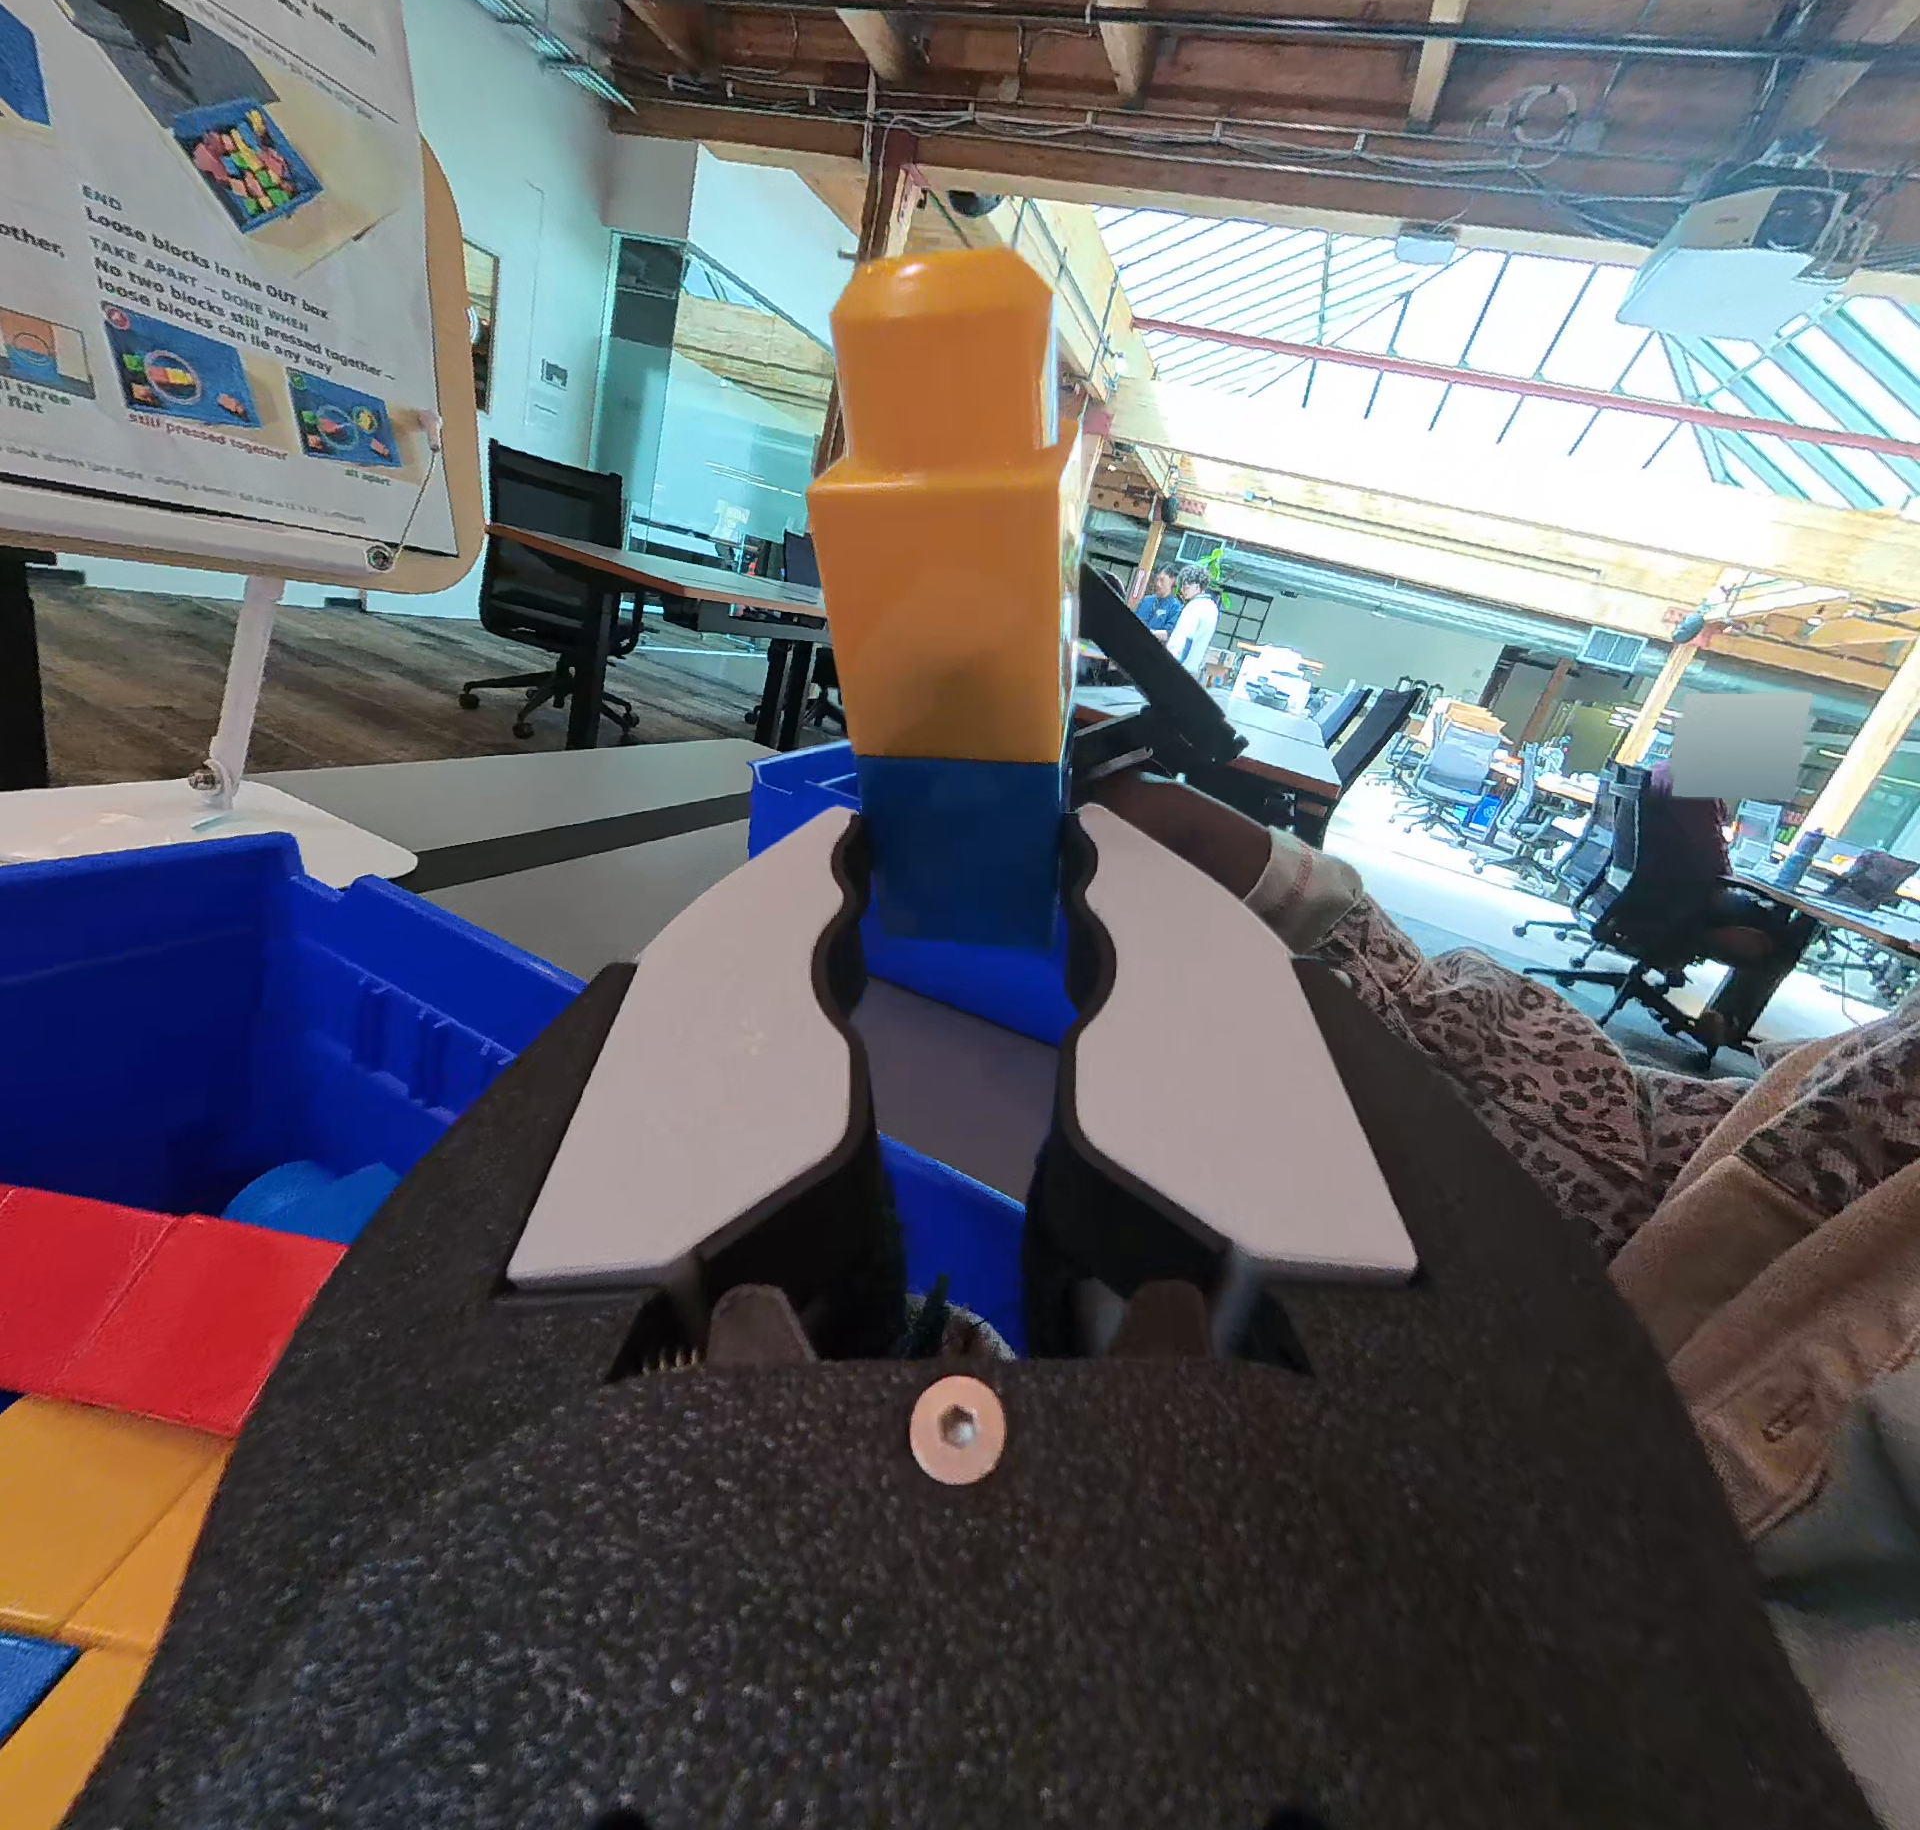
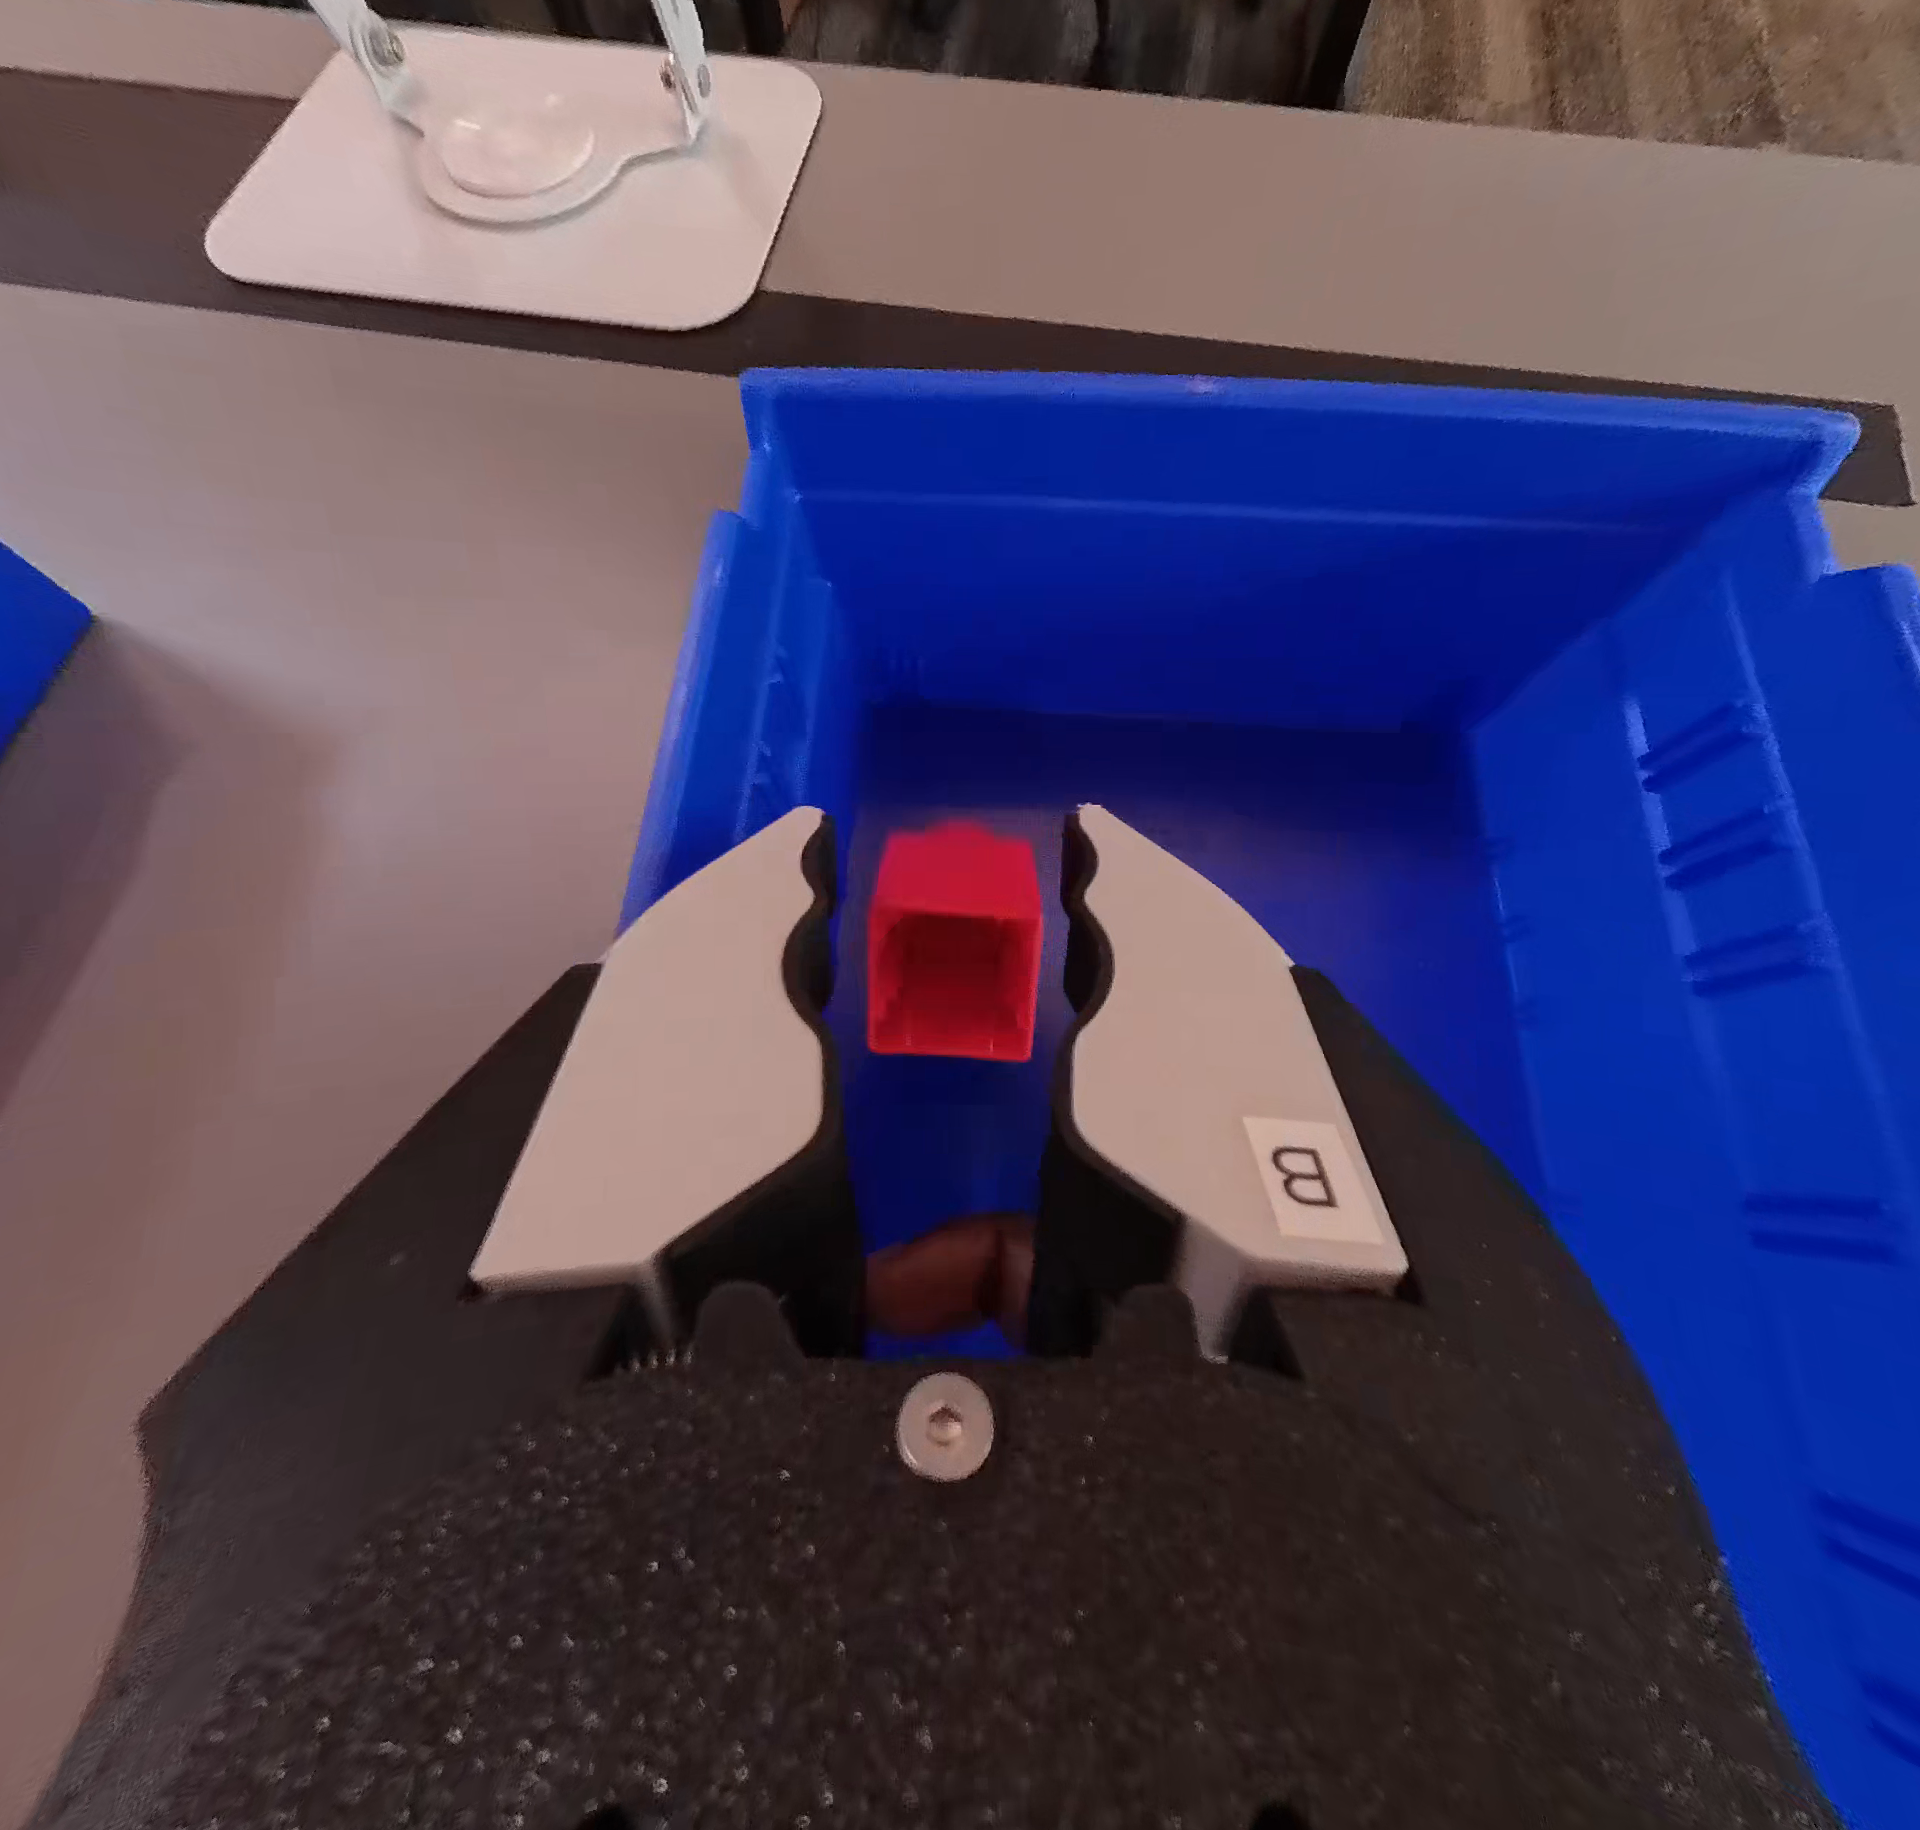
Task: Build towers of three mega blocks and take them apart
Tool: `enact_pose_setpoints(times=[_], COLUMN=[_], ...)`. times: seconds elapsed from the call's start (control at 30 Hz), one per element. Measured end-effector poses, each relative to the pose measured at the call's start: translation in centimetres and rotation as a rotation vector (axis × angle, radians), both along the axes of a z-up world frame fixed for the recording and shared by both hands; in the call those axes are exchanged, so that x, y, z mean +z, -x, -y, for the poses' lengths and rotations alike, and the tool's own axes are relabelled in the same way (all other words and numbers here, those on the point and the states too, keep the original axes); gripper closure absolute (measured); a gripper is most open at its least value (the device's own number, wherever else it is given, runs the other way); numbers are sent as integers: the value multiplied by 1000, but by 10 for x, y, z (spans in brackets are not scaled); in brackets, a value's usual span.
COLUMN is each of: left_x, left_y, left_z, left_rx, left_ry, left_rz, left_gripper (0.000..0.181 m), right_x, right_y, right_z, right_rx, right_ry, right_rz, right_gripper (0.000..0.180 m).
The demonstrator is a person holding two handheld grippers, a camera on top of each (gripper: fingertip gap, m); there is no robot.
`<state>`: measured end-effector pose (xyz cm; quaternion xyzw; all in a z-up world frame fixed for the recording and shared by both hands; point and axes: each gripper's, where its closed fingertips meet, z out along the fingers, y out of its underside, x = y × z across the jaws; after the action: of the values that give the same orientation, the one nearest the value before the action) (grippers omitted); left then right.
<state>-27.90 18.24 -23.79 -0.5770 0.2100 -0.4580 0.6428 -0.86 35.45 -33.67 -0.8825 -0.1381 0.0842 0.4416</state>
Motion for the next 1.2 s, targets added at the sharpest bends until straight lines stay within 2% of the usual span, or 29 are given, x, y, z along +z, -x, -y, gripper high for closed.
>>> enact_pose_setpoints(times=[0.17, 0.23, 0.3, 0.4, 0.5, 0.6, 0.7, 0.77, 0.87, 0.97, 1.03, 1.2], left_x=[-8, -12, -17, -22, -28, -32, -36, -40, -45, -32, -24, -19], left_y=[-5, -7, -10, -16, -23, -32, -41, -45, -49, -50, -49, -47], left_z=[-1, -2, -3, 0, 4, 13, 24, 30, 32, 39, 41, 39], left_rx=[6, 19, 21, -2, -33, -91, -166, -205, -219, -255, -271, -248], left_ry=[12, 16, 18, 17, 9, -19, -43, -54, -53, -89, -86, -100], left_rz=[-65, -103, -145, -191, -244, -293, -335, -366, -395, -307, -243, -212], left_gripper=[146, 146, 146, 146, 146, 145, 146, 146, 145, 145, 135, 145], right_x=[-1, 16, 52, 121, 161, 157, 129, 115, 105, 118, 131, 118], right_y=[-1, -7, 0, 48, 121, 181, 219, 233, 240, 239, 238, 247], right_z=[-2, -3, 3, 41, 113, 170, 188, 195, 203, 208, 212, 211], right_rx=[-19, -47, -6, 244, 685, 1026, 1155, 1202, 1260, 1270, 1277, 1279], right_ry=[-22, -119, -282, -571, -713, -649, -524, -466, -429, -448, -456, -442], right_rz=[-5, 5, -29, -174, -322, -429, -396, -374, -368, -475, -597, -528], right_gripper=[133, 134, 135, 134, 134, 124, 115, 116, 142, 143, 143, 143])
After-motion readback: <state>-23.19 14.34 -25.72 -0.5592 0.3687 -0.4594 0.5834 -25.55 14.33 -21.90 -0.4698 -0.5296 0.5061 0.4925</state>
